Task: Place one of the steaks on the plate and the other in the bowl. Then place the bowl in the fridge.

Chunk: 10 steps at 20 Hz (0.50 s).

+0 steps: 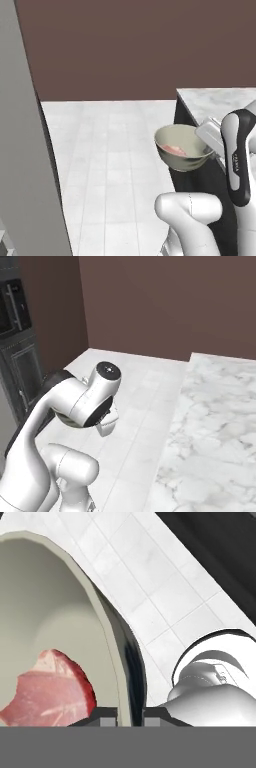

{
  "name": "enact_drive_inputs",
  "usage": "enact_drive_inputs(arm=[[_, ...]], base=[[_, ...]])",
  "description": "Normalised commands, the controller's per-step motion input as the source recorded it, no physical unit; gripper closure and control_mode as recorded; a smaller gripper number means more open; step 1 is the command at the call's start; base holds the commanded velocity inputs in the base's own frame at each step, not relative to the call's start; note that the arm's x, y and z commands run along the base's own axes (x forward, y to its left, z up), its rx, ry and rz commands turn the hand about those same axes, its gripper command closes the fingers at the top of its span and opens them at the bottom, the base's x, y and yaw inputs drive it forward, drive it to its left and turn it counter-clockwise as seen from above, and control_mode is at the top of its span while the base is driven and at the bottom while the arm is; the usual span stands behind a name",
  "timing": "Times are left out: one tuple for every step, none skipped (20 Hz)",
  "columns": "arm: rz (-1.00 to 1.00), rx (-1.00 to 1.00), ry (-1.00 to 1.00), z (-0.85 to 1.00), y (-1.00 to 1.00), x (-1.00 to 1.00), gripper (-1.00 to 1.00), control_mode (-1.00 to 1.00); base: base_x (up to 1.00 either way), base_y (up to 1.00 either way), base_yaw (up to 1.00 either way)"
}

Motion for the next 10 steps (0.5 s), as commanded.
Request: enact_drive_inputs(arm=[[0.0,0.0,0.0,0.0,0.0,0.0,1.0,1.0],[0.0,0.0,0.0,0.0,0.0,0.0,1.0,1.0],[0.0,0.0,0.0,0.0,0.0,0.0,1.0,1.0],[0.0,0.0,0.0,0.0,0.0,0.0,1.0,1.0],[0.0,0.0,0.0,0.0,0.0,0.0,1.0,1.0],[0.0,0.0,0.0,0.0,0.0,0.0,1.0,1.0],[0.0,0.0,0.0,0.0,0.0,0.0,1.0,1.0],[0.0,0.0,0.0,0.0,0.0,0.0,1.0,1.0],[0.0,0.0,0.0,0.0,0.0,0.0,1.0,1.0],[0.0,0.0,0.0,0.0,0.0,0.0,1.0,1.0]], base=[[0.74,-0.31,0.07],[0.58,-0.17,0.17],[0.37,-0.21,0.19],[0.06,0.0,0.24],[-0.01,0.0,0.31],[-0.19,0.0,0.4],[-0.19,-0.14,0.49],[-0.32,-0.15,0.57],[-0.4,-0.17,0.64],[-0.37,-0.22,0.67]])
